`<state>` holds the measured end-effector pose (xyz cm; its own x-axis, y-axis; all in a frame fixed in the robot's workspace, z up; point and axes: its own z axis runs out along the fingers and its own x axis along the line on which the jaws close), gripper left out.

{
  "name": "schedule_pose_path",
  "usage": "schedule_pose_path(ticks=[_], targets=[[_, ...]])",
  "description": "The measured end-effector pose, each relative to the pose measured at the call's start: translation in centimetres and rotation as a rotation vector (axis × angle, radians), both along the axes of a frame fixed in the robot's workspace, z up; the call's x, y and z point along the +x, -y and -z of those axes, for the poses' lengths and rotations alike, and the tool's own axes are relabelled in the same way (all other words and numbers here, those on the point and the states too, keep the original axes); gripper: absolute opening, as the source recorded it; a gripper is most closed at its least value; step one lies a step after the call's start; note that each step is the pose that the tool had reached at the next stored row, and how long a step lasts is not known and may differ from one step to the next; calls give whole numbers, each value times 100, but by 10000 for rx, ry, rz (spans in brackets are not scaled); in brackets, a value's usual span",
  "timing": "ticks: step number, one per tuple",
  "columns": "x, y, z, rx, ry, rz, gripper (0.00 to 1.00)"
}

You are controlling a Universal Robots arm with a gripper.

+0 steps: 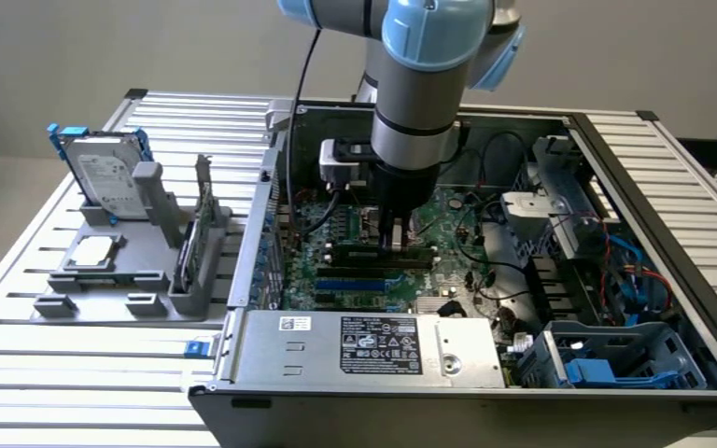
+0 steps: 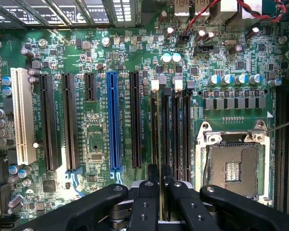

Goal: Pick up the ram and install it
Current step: 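Insert the ram into the slot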

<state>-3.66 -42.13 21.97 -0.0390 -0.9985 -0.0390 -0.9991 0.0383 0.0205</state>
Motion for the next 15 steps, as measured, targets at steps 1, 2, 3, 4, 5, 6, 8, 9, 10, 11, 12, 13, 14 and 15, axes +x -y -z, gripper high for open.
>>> schedule_pose_path(ticks=[1, 2, 3, 4, 5, 6, 8, 9, 10, 11, 12, 13, 14, 15], targets=[[0, 0, 3, 1, 6, 0, 15], [0, 0, 6, 2, 15, 1, 15], [0, 0, 9, 2, 22, 1, 15], [-1, 0, 12, 3, 29, 1, 15], [0, 0, 13, 1, 33, 1, 15], [0, 0, 13, 0, 36, 0, 15], [0, 0, 14, 1, 39, 0, 15], [0, 0, 14, 1, 40, 0, 15], [0, 0, 15, 2, 40, 0, 15], [0, 0, 15, 2, 40, -1, 16], [0, 0, 15, 2, 40, 0, 22], [0, 0, 14, 3, 40, 0, 22], [0, 0, 9, 2, 40, 0, 22], [0, 0, -6, 2, 41, 0, 29]])
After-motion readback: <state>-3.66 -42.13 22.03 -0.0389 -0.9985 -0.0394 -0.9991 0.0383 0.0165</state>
